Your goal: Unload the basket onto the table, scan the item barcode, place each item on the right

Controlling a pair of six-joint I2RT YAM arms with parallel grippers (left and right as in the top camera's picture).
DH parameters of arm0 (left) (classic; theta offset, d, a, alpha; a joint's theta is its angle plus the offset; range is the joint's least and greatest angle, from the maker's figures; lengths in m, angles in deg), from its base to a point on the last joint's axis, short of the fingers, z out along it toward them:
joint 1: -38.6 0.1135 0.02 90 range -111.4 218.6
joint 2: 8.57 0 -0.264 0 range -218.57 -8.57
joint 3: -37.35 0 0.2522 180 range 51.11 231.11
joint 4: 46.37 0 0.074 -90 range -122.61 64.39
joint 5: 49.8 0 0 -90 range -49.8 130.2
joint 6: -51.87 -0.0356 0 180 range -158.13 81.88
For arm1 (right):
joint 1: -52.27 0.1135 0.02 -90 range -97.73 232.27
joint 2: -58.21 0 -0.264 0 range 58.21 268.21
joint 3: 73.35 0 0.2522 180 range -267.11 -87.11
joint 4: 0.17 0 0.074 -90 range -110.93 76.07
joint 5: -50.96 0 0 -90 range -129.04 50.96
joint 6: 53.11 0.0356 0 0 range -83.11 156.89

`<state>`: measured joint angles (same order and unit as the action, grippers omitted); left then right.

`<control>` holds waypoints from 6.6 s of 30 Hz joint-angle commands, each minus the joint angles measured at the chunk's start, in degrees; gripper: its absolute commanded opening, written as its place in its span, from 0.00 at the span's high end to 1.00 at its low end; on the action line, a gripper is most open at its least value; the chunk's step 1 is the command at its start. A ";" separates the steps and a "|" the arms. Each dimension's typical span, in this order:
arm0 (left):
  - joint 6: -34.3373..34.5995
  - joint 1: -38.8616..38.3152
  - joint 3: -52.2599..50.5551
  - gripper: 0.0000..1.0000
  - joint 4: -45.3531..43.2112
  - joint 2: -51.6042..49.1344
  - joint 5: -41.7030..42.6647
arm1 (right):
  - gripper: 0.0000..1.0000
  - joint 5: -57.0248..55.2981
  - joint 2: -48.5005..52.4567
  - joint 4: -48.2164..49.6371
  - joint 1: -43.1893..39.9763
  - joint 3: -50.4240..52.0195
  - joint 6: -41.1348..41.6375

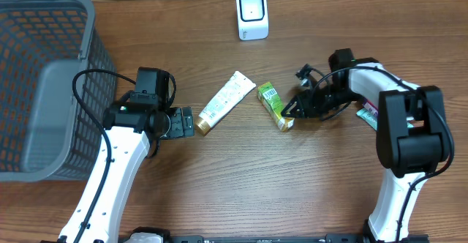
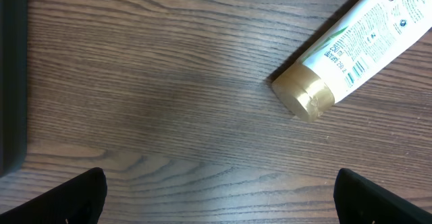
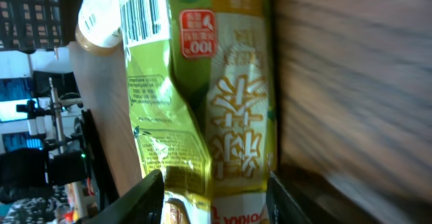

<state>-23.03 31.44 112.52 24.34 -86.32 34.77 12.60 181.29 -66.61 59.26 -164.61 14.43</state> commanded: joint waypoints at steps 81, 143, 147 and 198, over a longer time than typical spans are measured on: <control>0.79 -0.37 -0.20 0.00 -0.24 -0.24 -0.52 | 0.67 -83.30 -13.20 -8.15 31.91 -0.24 50.47; 0.79 -0.37 -0.20 0.00 -0.22 -0.24 -0.52 | 0.15 -45.59 -15.67 -7.37 20.87 -2.91 31.15; 0.79 -0.37 -0.20 0.00 -0.24 -0.24 -0.52 | 0.20 -48.39 -15.67 -4.55 23.02 -0.50 31.65; 0.79 -0.37 -0.20 0.00 -0.24 -0.24 -0.52 | 0.94 1.68 -24.02 4.81 11.78 -3.21 26.45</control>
<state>-23.03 31.44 112.52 24.34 -86.32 34.77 -3.64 162.67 -62.81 73.60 -164.94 45.34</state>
